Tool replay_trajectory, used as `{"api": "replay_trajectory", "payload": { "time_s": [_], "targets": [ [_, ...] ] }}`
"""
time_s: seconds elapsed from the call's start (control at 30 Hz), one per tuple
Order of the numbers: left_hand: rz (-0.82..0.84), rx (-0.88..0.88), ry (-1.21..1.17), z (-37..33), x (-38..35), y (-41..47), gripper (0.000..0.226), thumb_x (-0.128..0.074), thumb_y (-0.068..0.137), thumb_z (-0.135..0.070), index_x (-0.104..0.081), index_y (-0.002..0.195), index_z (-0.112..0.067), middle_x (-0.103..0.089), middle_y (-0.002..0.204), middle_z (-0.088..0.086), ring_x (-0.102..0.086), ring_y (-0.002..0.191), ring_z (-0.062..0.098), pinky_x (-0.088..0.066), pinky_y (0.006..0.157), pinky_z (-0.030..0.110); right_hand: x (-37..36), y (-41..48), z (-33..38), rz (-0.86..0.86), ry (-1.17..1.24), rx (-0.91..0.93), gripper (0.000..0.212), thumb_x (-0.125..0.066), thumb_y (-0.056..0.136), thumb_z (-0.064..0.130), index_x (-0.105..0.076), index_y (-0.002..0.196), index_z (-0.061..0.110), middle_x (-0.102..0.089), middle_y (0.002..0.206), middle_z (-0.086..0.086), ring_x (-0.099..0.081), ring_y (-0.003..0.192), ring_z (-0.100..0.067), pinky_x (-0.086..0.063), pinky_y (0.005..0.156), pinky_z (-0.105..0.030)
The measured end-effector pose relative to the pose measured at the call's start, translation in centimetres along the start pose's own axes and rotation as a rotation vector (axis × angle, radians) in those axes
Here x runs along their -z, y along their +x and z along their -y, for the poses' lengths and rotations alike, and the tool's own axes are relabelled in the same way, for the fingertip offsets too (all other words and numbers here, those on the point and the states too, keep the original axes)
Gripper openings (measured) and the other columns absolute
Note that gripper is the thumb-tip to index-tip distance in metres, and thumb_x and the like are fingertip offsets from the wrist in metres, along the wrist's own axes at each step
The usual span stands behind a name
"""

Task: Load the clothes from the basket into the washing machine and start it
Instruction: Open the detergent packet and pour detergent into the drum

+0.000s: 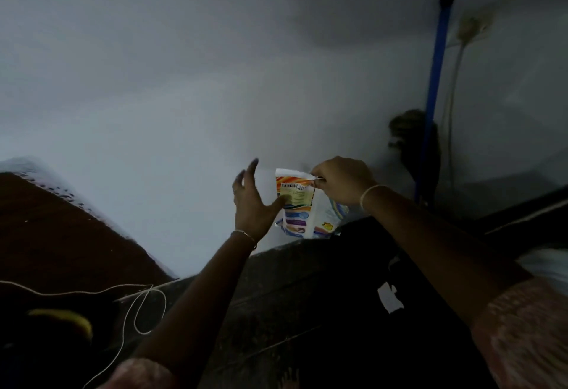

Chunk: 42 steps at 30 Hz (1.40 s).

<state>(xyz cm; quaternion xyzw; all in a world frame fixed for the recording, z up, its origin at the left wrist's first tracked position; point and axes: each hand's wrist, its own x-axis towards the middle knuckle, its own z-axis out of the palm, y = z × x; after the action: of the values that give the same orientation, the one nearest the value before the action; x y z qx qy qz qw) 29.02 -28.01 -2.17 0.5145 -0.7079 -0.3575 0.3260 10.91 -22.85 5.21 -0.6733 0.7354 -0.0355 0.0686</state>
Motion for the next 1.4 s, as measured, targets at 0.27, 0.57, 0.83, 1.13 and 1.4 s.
{"api": "replay_trajectory", "payload": {
  "time_s": [0.27,0.57,0.83,1.13,1.4],
  "targets": [
    [0.249,-0.246,0.567,4.7,-2.9,5.0,0.031,-0.064,0.086,-0.035,-0.064,0.115,-0.024,-0.053,0.133,0.001,-0.048,0.122,0.023,-0.046,0.095,0.039,-9.7,5.0,-1.7,0.162,-0.073,0.031,0.015,-0.055,0.091,0.026,-0.070,0.094,0.022,-0.070,0.093,-0.003,-0.067,0.082,-0.023,-0.056,0.074,-0.036],
    [0.395,-0.078,0.733,11.0,-9.0,6.5,0.018,-0.054,0.093,-0.033,-0.068,0.099,-0.023,-0.064,0.101,-0.002,-0.063,0.089,0.021,-0.040,0.064,0.027,-20.4,7.7,-4.0,0.239,-0.023,0.016,0.021,-0.052,0.092,0.026,-0.068,0.105,0.023,-0.070,0.103,-0.005,-0.066,0.096,-0.027,-0.054,0.081,-0.036],
    [0.511,0.098,0.728,15.9,-15.9,9.1,0.021,-0.053,0.092,-0.036,-0.068,0.100,-0.024,-0.066,0.103,-0.001,-0.066,0.090,0.025,-0.048,0.064,0.029,-29.1,10.8,-7.5,0.347,-0.067,-0.053,0.028,-0.062,0.088,0.033,-0.063,0.114,0.024,-0.070,0.107,-0.004,-0.059,0.107,-0.027,-0.038,0.094,-0.039],
    [0.632,0.192,0.722,22.3,-23.4,12.7,0.023,-0.052,0.094,-0.028,-0.067,0.112,-0.024,-0.065,0.113,0.002,-0.066,0.097,0.025,-0.050,0.072,0.032,-37.6,14.6,-12.0,0.444,0.139,-0.191,0.034,-0.040,0.099,0.020,-0.056,0.128,0.021,-0.060,0.129,-0.006,-0.056,0.120,-0.025,-0.047,0.098,-0.037],
    [0.562,0.337,0.527,27.7,-29.0,14.9,0.020,-0.057,0.090,-0.013,-0.072,0.103,-0.012,-0.069,0.102,0.011,-0.066,0.091,0.026,-0.044,0.069,0.026,-44.8,18.8,-15.4,0.565,0.177,-0.235,0.036,-0.038,0.100,0.023,-0.054,0.132,0.019,-0.060,0.129,-0.007,-0.055,0.120,-0.026,-0.043,0.098,-0.035]
  ]
}}
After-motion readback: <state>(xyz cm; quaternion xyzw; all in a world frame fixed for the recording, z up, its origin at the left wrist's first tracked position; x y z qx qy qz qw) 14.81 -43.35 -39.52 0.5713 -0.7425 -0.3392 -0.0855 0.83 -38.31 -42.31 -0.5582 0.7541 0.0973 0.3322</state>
